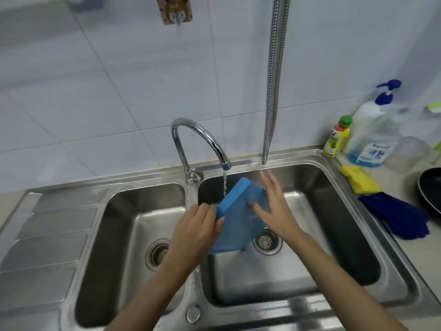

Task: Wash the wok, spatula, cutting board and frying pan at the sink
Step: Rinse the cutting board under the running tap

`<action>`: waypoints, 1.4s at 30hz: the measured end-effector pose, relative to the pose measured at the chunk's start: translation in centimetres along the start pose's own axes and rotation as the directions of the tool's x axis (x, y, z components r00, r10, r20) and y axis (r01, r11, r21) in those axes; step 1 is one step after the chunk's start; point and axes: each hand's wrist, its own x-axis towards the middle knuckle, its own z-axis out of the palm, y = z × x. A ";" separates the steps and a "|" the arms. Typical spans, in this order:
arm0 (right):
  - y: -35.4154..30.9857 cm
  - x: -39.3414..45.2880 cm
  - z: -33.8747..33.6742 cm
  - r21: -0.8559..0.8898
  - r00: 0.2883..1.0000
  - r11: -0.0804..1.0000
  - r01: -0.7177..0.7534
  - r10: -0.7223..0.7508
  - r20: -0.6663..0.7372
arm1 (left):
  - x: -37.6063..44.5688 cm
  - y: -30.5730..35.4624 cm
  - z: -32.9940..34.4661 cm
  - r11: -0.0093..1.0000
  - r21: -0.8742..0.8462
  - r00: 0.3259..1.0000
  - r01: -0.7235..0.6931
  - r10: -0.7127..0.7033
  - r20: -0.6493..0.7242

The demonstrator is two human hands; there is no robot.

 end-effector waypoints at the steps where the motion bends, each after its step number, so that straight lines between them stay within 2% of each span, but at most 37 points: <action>1: -0.1 -0.7 0.9 0.010 0.996 0.999 -0.047 0.048 -0.075 | 0.3 0.5 -0.3 0.999 0.044 1.000 0.028 -0.028 -0.011; 3: -0.4 -2.6 3.3 0.024 0.982 0.995 -0.097 0.100 -0.162 | 0.3 0.9 -0.6 0.984 0.062 0.986 0.164 -0.165 0.008; 4: -0.5 -3.5 4.6 0.043 0.986 0.994 -0.101 0.106 -0.127 | 0.1 0.9 -0.5 0.963 0.045 0.962 0.267 -0.269 0.044; 6: -0.5 -5.1 7.3 0.053 0.995 0.994 -0.094 0.092 0.049 | -0.7 0.4 -0.3 0.888 0.048 0.878 0.458 -0.460 0.136; 9: -0.4 -7.0 10.8 -0.019 0.956 0.996 -0.091 0.092 0.280 | -2.2 -0.8 0.2 0.797 0.081 0.768 0.598 -0.599 0.228; 11: -0.3 -7.8 12.2 -0.054 0.924 0.996 -0.069 0.084 0.373 | -3.1 -1.7 0.8 0.714 0.060 0.678 0.698 -0.685 0.265; 13: 0.0 -8.0 13.1 -0.064 0.900 0.995 -0.072 0.092 0.425 | -3.8 -2.4 1.5 0.603 0.057 0.561 0.795 -0.769 0.305; 15: 0.5 -7.9 13.8 -0.073 0.889 0.995 -0.072 0.097 0.448 | -4.3 -2.8 2.5 0.542 0.066 0.501 0.838 -0.810 0.306; 21: 3.1 -6.5 15.8 -0.173 0.875 0.982 -0.070 0.143 0.462 | -5.2 -4.1 5.9 0.435 0.066 0.383 0.898 -0.847 0.369; 25: 4.2 -5.6 16.6 -0.221 0.899 0.971 -0.093 0.178 0.400 | -5.5 -4.3 7.7 0.382 0.061 0.334 0.922 -0.867 0.371; 27: 4.8 -4.9 16.9 -0.261 0.932 0.958 -0.123 0.201 0.301 | -5.6 -4.2 9.1 0.379 0.033 0.341 0.925 -0.863 0.373; 29: 5.1 -3.7 17.0 -0.261 0.957 0.963 -0.063 0.133 0.258 | -5.4 -3.9 10.5 0.382 0.043 0.336 0.923 -0.856 0.393; 33: 3.7 -0.7 18.1 -0.171 0.930 0.973 0.157 -0.088 0.356 | -5.3 -3.8 12.0 0.407 0.026 0.363 0.913 -0.841 0.401; 35: 3.6 0.9 18.6 -0.177 0.922 0.960 0.218 -0.143 0.359 | -5.2 -3.8 12.1 0.464 0.029 0.417 0.885 -0.819 0.394; 38: 6.4 2.4 18.4 -0.246 0.928 0.939 0.239 -0.147 0.341 | -5.0 -4.4 11.9 0.629 -0.028 0.580 0.777 -0.697 0.422; 40: 9.6 2.7 18.0 -0.298 0.969 0.952 0.070 0.006 0.248 | -5.2 -5.0 12.2 0.795 -0.028 0.717 0.606 -0.530 0.452; 41: 11.4 2.4 17.6 -0.308 0.975 0.946 -0.102 0.156 0.156 | -5.4 -5.2 12.5 0.851 -0.003 0.754 0.525 -0.463 0.466; 42: 13.1 1.9 17.2 -0.300 0.937 0.901 -0.315 0.346 0.055 | -5.7 -5.5 12.8 0.886 0.015 0.780 0.464 -0.417 0.466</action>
